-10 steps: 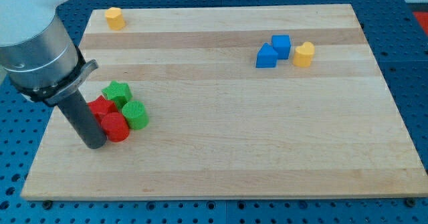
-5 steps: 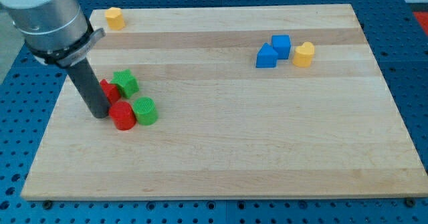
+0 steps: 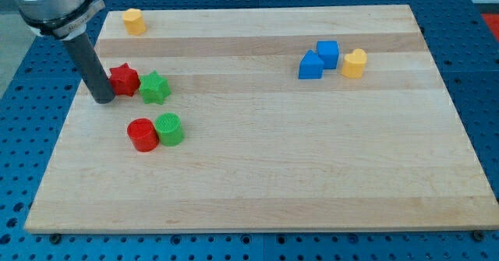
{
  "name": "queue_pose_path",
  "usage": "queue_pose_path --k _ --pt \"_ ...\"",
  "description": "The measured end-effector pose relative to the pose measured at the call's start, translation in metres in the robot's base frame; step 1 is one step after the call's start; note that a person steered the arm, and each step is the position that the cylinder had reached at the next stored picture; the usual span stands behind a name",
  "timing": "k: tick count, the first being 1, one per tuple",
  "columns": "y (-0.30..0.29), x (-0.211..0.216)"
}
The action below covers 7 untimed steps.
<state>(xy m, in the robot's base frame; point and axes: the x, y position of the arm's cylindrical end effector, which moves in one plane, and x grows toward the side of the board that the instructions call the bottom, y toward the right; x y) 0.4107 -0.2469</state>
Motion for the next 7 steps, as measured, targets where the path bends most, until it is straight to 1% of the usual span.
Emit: queue_pose_path --k 2,3,4,5,6,7 --pt "0.004 -0.011" --pt "0.014 -0.024" --pt "0.042 -0.033" --pt "0.064 -0.056" --pt "0.062 -0.076" --pt "0.045 -0.080"
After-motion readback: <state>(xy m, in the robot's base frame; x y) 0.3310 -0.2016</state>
